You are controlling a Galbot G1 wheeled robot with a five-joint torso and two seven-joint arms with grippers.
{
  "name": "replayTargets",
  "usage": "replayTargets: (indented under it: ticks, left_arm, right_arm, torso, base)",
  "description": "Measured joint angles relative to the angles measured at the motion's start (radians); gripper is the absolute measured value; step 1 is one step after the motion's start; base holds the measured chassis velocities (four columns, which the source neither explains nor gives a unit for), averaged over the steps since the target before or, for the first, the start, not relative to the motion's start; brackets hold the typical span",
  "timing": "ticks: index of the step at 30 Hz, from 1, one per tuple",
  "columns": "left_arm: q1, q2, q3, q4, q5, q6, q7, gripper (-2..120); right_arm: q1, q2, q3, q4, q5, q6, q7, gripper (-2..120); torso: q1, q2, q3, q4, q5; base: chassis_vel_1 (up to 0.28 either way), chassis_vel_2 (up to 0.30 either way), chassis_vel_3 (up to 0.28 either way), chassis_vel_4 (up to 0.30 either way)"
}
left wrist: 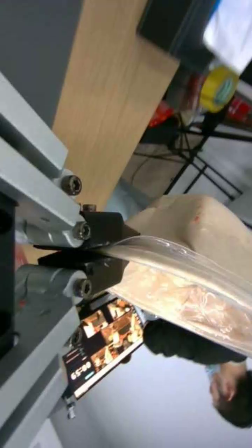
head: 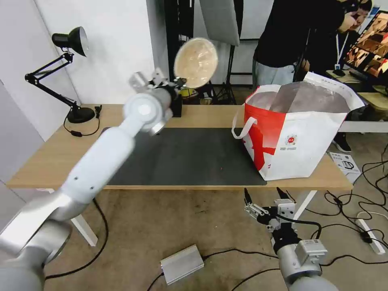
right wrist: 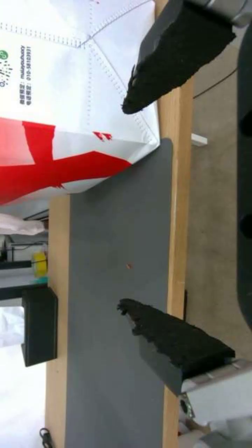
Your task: Pick up the trash from the table and place it into the takeout bag.
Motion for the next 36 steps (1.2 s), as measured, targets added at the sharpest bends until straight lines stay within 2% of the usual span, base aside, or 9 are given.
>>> replayTargets:
  ticks: [8,14,18,23,36]
  left_arm:
    - [-0.097,-0.121,0.107,0.147,0.039,-0.024,0.049,0]
    - [-0.124,-0.178,0.133,0.213,0.057,-0.033,0.073,0]
    - [-0.144,-0.243,0.162,0.272,0.081,-0.040,0.095,0]
    - [-0.153,-0.290,0.192,0.307,0.109,-0.064,0.106,0]
    - [-0.152,-0.357,0.259,0.325,0.154,-0.075,0.136,0]
  right_arm:
    - [0.000,0.000,0.000,0.000,0.000,0.000,0.000,100]
    - [0.000,0.000,0.000,0.000,0.000,0.000,0.000,100]
    - [0.000,0.000,0.000,0.000,0.000,0.000,0.000,100]
    - [0.000,0.000,0.000,0.000,0.000,0.000,0.000,100]
    - [0.000,0.000,0.000,0.000,0.000,0.000,0.000,100]
  torso:
    - [0.000,0.000,0.000,-0.0001,0.0000]
    - [0.000,0.000,0.000,0.0001,-0.0001]
    - [0.000,0.000,0.000,0.0000,-0.0001]
    - [0.000,0.000,0.000,0.0000,-0.0001]
    - [0.000,0.000,0.000,-0.0001,-0.0001]
  base:
    - [0.000,0.000,0.000,0.000]
    - [0.000,0.000,0.000,0.000]
    - [0.000,0.000,0.000,0.000]
    - [0.000,0.000,0.000,0.000]
    - [0.000,0.000,0.000,0.000]
